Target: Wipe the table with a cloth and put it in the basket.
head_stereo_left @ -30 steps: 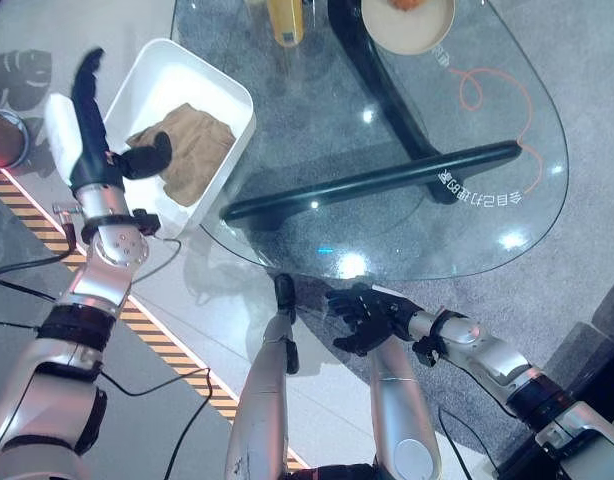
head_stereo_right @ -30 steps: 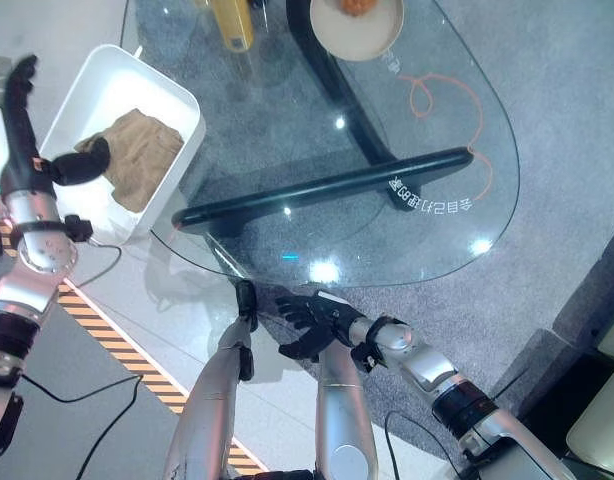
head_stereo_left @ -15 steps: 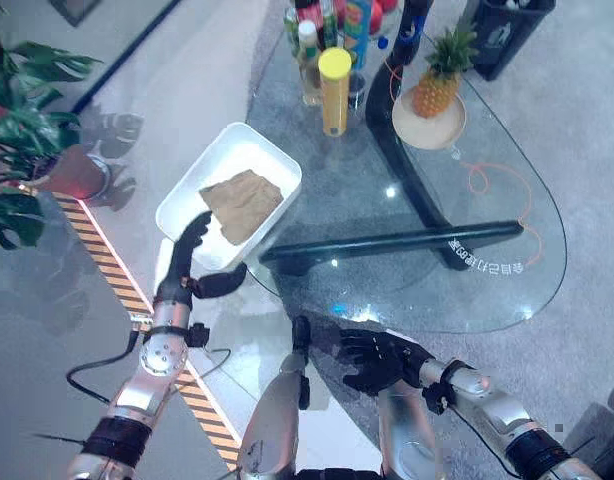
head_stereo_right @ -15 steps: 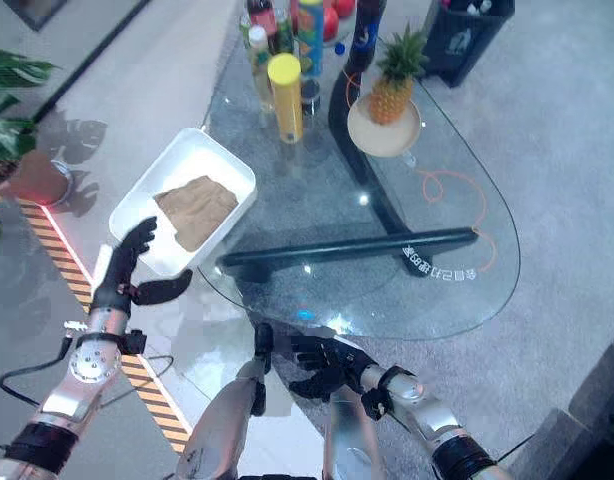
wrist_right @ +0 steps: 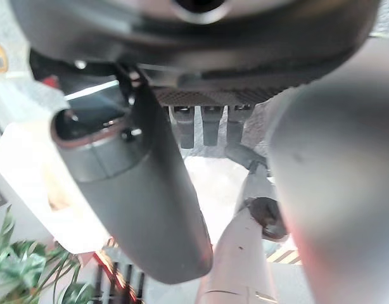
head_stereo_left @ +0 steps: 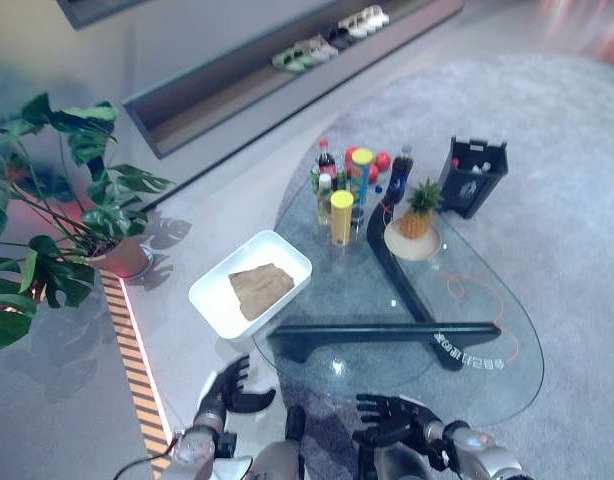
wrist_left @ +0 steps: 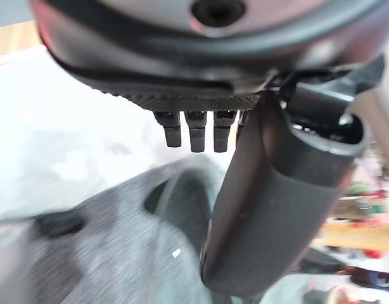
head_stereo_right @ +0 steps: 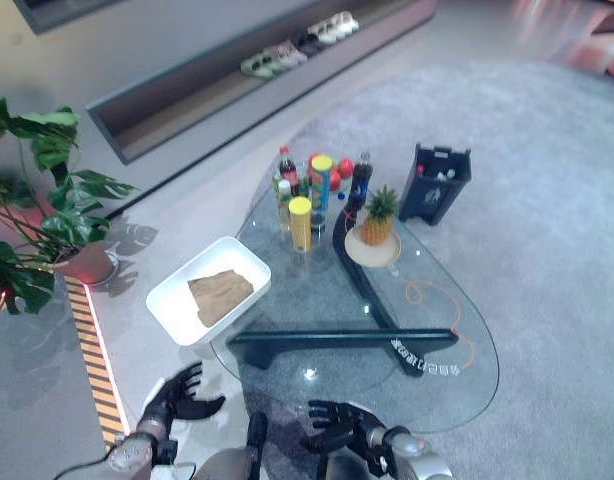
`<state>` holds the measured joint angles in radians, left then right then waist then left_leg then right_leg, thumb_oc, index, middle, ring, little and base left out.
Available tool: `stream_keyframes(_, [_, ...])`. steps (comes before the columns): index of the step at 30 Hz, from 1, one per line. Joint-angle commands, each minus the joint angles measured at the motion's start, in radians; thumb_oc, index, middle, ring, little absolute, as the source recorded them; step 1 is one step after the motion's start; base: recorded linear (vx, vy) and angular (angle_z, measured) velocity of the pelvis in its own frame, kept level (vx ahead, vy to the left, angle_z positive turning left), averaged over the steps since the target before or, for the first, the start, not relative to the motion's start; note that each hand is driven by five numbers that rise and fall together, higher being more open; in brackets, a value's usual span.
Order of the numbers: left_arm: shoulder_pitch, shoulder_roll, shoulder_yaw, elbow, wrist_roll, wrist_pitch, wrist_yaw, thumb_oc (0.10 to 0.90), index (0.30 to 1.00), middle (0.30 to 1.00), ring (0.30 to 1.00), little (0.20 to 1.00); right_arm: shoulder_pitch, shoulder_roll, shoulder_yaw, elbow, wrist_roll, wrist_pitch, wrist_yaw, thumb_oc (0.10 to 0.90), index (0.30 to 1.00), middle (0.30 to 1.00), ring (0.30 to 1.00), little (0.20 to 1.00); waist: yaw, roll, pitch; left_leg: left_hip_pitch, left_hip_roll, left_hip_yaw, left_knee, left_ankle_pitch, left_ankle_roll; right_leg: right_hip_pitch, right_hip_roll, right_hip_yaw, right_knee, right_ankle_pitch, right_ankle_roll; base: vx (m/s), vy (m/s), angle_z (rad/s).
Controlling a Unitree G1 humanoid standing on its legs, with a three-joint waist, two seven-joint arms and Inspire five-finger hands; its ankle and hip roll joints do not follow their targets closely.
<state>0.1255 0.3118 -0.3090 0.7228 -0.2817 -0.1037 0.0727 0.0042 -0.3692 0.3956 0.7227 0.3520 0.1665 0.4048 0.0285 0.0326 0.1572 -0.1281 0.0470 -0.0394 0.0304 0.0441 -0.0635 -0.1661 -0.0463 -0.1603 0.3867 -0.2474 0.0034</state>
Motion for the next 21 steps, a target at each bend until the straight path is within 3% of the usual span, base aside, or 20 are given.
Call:
stream_keyframes(1, [-0.057, -0.001, 0.002, 0.012, -0.013, -0.011, -0.017, 0.8, 0.9, 0.9, 0.9, 0.9, -0.005, 0.038, 0.025, -0.003, 0.006, -0.014, 0.004, 0.8, 0.9, 0.9, 0.9, 0.9, 0.004, -0.063, -0.018, 0.078, -0.076, -0.003, 0.035, -0.066, 0.012, 0.181, 0.005, 0.044, -0.399, 0.235, 0.053, 0.02, -0.034, -0.01])
stream_keyframes(4, [-0.08, -0.035, -0.005, 0.123, -0.034, 0.018, -0.042, 0.8, 0.9, 0.9, 0.9, 0.9, -0.017, 0.058, 0.031, 0.065, 0.015, -0.023, -0.008, 0.8, 0.9, 0.9, 0.9, 0.9, 0.0, -0.065, -0.037, 0.105, -0.067, 0.002, 0.016, -0.066, 0.012, 0.202, 0.008, 0.046, -0.41, 0.237, 0.056, 0.01, -0.023, 0.0])
stream_keyframes(8, [-0.097, -0.064, -0.023, 0.218, -0.052, 0.04, -0.093, 0.8, 0.9, 0.9, 0.9, 0.9, -0.027, 0.079, 0.025, 0.128, 0.022, 0.011, -0.051, 0.8, 0.9, 0.9, 0.9, 0.9, -0.007, -0.061, -0.055, 0.133, -0.054, 0.011, -0.015, -0.062, 0.012, 0.218, 0.009, 0.05, -0.418, 0.236, 0.061, 0.0, -0.002, -0.02])
stream_keyframes(21, [-0.127, -0.088, -0.022, 0.328, -0.074, -0.003, -0.123, 0.8, 0.9, 0.9, 0.9, 0.9, -0.036, 0.11, 0.008, 0.273, 0.031, -0.001, -0.062, 0.8, 0.9, 0.9, 0.9, 0.9, -0.012, -0.051, -0.078, 0.173, -0.041, 0.027, -0.042, -0.068, 0.013, 0.248, 0.003, 0.049, -0.433, 0.236, 0.067, 0.0, 0.0, 0.0])
